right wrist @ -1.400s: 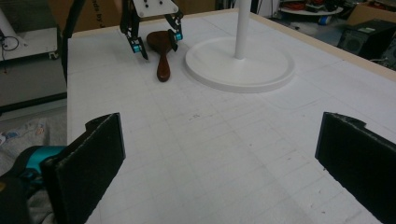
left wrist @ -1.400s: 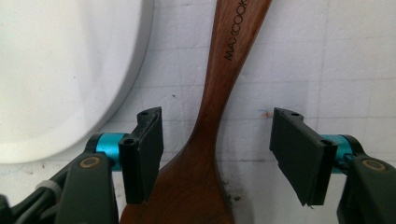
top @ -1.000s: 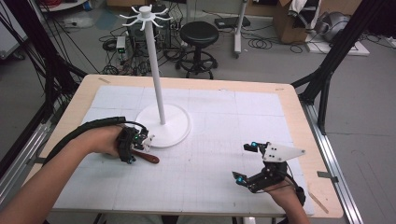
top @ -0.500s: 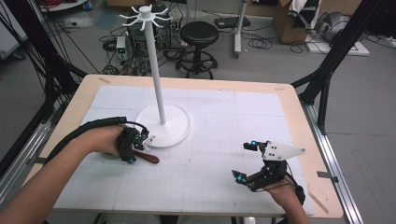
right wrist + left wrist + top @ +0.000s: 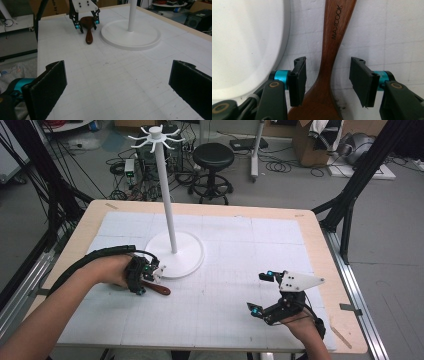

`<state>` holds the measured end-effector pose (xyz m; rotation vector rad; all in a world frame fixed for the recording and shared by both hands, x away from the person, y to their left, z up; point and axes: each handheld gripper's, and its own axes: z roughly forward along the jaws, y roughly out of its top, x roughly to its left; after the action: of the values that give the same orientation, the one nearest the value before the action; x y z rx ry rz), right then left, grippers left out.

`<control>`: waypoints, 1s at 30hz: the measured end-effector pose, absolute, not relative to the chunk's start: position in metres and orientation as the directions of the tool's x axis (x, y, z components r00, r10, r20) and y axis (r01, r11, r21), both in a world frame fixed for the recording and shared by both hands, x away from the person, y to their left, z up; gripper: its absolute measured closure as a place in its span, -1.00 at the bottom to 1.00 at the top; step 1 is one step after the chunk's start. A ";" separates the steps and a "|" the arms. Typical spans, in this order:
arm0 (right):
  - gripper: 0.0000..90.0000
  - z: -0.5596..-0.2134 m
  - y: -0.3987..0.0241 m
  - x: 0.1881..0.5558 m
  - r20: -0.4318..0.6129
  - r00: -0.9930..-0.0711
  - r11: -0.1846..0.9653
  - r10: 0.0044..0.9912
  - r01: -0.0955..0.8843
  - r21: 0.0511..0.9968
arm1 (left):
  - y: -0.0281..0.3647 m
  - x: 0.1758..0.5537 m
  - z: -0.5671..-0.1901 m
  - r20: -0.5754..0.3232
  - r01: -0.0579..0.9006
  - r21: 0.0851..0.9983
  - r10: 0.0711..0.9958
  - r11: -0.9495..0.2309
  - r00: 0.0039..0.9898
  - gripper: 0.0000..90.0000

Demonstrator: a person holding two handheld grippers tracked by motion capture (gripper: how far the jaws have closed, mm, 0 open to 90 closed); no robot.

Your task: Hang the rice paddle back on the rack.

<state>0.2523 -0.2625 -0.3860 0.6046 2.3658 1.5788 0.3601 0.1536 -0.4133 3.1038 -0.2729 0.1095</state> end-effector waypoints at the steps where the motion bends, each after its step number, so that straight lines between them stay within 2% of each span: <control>1: -0.99 -0.386 -0.263 0.252 0.033 -0.888 0.333 0.459 0.207 0.920 | 0.153 0.360 -0.414 0.070 -0.175 0.012 -0.173 -0.985 0.982 0.07; 30: -0.99 -0.388 -0.261 0.251 0.030 -0.893 0.346 0.449 0.204 0.916 | 0.153 0.362 -0.415 0.050 -0.166 -0.009 -0.167 -0.986 0.985 0.35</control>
<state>0.2514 -0.2610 -0.3876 0.5890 2.3824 1.5693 0.3624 0.1532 -0.4154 3.1344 -0.2628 0.0792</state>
